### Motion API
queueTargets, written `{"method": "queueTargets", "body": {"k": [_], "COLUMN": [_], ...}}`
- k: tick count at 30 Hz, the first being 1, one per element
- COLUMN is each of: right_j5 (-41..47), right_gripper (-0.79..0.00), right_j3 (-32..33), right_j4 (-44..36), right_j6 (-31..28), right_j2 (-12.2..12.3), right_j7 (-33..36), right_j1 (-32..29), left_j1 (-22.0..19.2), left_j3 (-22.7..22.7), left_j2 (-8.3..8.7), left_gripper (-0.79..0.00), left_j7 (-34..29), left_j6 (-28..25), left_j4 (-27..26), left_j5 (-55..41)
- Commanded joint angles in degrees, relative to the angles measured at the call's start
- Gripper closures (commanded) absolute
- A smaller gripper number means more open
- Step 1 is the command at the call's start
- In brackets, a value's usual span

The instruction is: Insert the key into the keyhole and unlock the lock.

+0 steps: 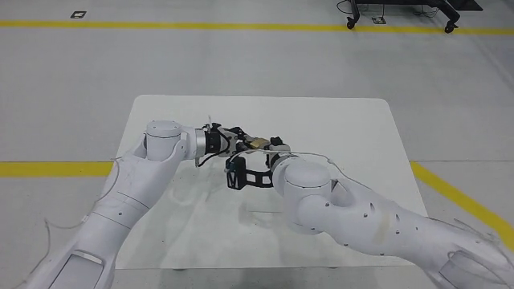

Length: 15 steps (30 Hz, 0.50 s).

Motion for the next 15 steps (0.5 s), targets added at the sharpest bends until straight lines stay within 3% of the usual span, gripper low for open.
{"method": "queueTargets", "body": {"k": [1, 15], "right_j5": [0.27, 3.74], "right_gripper": [0.000, 0.000], "right_j3": [-0.90, -6.26], "right_j4": [0.19, 0.29], "right_j6": [0.53, 3.21], "right_j2": [0.08, 0.78], "right_j7": [0.53, 3.21], "right_j1": [0.73, 6.02], "left_j1": [-0.07, -0.21], "left_j3": [0.06, 0.04], "left_j2": [-0.03, -0.17], "left_gripper": [0.000, 0.000], "left_j7": [0.03, 0.08], "left_j6": [0.14, 0.66], "left_j4": [0.03, 0.39], "left_j5": [0.04, -0.02]}}
